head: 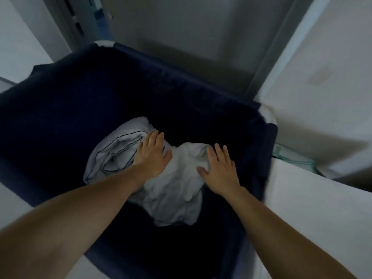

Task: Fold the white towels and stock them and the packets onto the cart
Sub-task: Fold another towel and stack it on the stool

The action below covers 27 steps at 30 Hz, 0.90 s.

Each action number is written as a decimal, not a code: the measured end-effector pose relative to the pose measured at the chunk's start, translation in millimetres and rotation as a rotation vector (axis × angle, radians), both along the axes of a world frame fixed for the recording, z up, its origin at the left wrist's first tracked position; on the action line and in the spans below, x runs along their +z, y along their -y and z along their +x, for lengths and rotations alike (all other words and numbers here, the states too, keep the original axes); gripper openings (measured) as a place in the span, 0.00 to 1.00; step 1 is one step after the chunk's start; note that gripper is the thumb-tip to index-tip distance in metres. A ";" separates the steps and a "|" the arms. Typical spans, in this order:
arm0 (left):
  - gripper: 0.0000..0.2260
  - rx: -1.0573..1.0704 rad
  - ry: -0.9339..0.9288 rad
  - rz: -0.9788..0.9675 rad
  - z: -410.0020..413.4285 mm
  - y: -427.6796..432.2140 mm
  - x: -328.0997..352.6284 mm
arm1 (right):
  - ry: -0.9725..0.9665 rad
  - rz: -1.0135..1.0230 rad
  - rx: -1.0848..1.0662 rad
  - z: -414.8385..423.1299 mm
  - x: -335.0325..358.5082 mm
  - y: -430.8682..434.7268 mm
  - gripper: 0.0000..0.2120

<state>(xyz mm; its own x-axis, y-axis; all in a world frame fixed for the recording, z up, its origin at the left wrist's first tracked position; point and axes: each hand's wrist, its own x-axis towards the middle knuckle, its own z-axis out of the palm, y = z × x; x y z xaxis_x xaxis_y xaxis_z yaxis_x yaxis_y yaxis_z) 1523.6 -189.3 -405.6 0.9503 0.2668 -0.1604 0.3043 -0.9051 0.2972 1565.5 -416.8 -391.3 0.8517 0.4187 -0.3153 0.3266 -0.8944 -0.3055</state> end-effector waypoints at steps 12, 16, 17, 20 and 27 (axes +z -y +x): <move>0.40 -0.155 -0.098 -0.109 58.8 -80.6 -164.1 | -0.245 -0.217 -0.141 106.1 -183.5 -80.8 0.39; 0.38 -0.187 -0.115 -0.161 74.7 -76.9 -215.4 | -0.232 -0.270 -0.108 141.4 -237.9 -92.1 0.38; 0.38 -0.201 -0.130 -0.161 78.2 -76.1 -227.5 | -0.221 -0.290 -0.087 149.0 -253.3 -92.6 0.38; 0.35 -0.231 -0.149 -0.186 83.7 -73.9 -262.7 | -0.171 -0.371 -0.035 170.6 -297.4 -91.5 0.40; 0.31 -0.230 -0.098 -0.229 74.6 -65.9 -298.9 | -0.009 -0.316 -0.104 187.1 -353.0 -86.8 0.24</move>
